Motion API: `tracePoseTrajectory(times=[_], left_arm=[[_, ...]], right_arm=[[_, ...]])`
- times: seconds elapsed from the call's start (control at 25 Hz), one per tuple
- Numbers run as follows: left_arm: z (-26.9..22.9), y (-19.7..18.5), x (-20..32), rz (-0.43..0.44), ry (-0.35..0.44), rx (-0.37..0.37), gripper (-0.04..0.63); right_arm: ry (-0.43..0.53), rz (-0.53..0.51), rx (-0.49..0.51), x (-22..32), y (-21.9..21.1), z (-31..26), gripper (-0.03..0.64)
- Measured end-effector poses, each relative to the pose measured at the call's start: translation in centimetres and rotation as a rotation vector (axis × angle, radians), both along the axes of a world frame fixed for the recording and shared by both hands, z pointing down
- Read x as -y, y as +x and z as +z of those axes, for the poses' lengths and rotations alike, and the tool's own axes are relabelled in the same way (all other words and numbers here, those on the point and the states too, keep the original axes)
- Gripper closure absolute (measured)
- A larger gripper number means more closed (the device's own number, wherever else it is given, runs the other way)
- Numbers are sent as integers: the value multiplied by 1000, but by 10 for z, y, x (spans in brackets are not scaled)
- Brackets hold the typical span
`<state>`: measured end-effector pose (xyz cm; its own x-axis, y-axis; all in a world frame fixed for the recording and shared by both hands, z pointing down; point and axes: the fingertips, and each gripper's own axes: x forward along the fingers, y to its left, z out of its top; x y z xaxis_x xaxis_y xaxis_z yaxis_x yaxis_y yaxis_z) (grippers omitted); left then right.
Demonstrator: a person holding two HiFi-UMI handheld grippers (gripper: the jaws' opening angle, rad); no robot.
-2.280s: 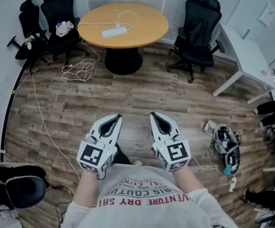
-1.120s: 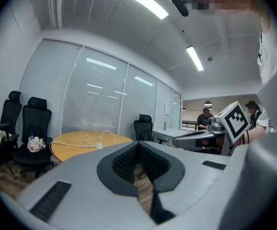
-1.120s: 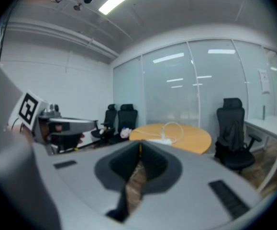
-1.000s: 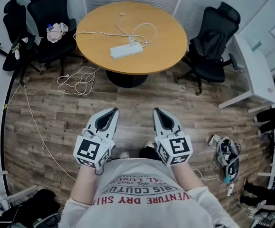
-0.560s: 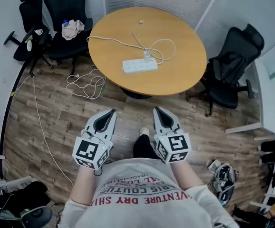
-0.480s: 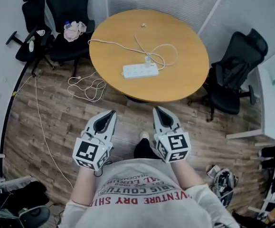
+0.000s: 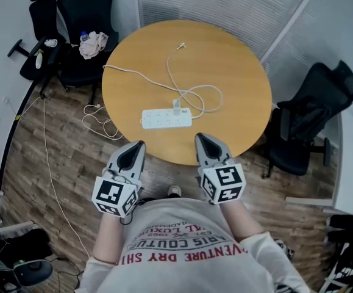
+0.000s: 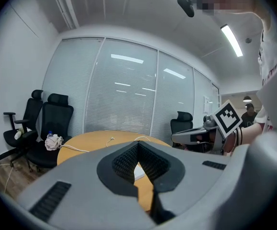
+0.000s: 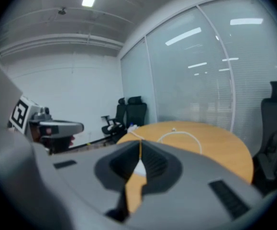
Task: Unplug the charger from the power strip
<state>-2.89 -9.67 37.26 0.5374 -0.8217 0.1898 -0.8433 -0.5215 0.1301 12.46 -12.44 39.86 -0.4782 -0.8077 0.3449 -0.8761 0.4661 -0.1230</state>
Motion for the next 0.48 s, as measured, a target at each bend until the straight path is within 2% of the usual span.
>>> tracePoseTrajectory(times=[0.24, 0.48], left_arm=[[30, 11, 40, -4, -78, 18, 563], [57, 9, 89, 29, -106, 24, 563]], right_arm=[[-94, 22, 25, 43, 18, 30, 588], [-151, 55, 1, 79, 21, 55, 588]])
